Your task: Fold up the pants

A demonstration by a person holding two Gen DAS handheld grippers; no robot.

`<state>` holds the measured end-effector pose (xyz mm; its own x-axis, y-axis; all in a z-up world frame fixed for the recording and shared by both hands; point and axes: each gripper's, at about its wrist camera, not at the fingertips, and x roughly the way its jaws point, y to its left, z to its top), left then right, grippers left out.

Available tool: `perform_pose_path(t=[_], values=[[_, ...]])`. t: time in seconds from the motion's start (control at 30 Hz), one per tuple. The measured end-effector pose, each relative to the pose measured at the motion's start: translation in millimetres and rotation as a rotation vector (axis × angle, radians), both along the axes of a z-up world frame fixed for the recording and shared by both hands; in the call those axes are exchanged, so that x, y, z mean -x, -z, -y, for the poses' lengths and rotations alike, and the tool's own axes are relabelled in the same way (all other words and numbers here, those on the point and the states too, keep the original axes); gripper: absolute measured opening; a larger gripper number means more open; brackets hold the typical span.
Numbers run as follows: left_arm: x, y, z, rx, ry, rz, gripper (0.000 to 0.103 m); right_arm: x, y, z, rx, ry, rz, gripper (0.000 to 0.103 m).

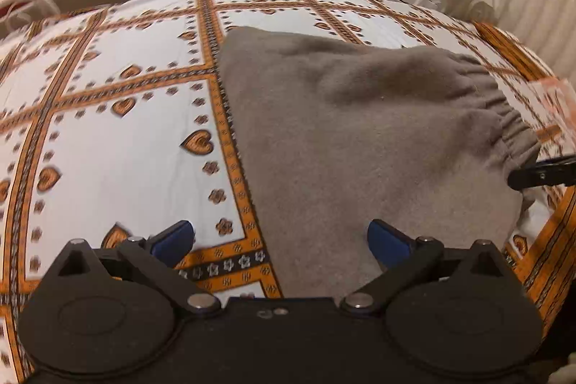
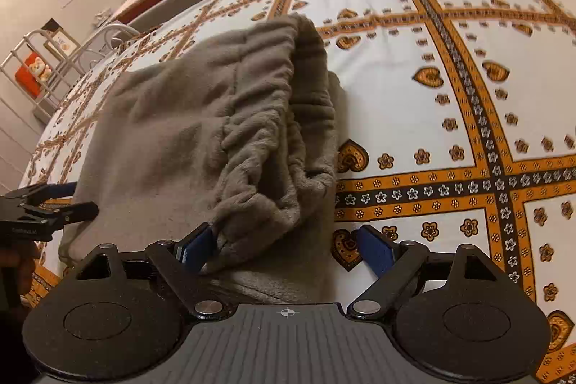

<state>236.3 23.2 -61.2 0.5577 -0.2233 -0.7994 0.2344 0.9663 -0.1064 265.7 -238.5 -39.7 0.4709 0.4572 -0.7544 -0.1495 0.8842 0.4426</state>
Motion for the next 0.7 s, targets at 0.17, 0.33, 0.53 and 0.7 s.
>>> perform_pose_path(t=[0.17, 0.33, 0.53, 0.7], values=[[23.5, -6.1, -1.3, -0.045, 0.001, 0.026, 0.098, 22.9, -10.1, 18.2, -0.188, 0.033, 0.013, 0.085], [42.6, -7.1, 2.1, -0.104, -0.014, 0.038, 0.098, 27.1, -1.9, 29.8, -0.131, 0.070, -0.042, 0.085], [49.0, -21.1, -7.7, -0.053, -0.040, 0.088, 0.097, 36.2, -20.6, 52.5, -0.218, 0.128, 0.068, 0.085], [38.0, -36.5, -21.2, -0.065, -0.056, 0.126, 0.097, 23.6, -29.1, 63.0, -0.424, 0.164, 0.094, 0.084]])
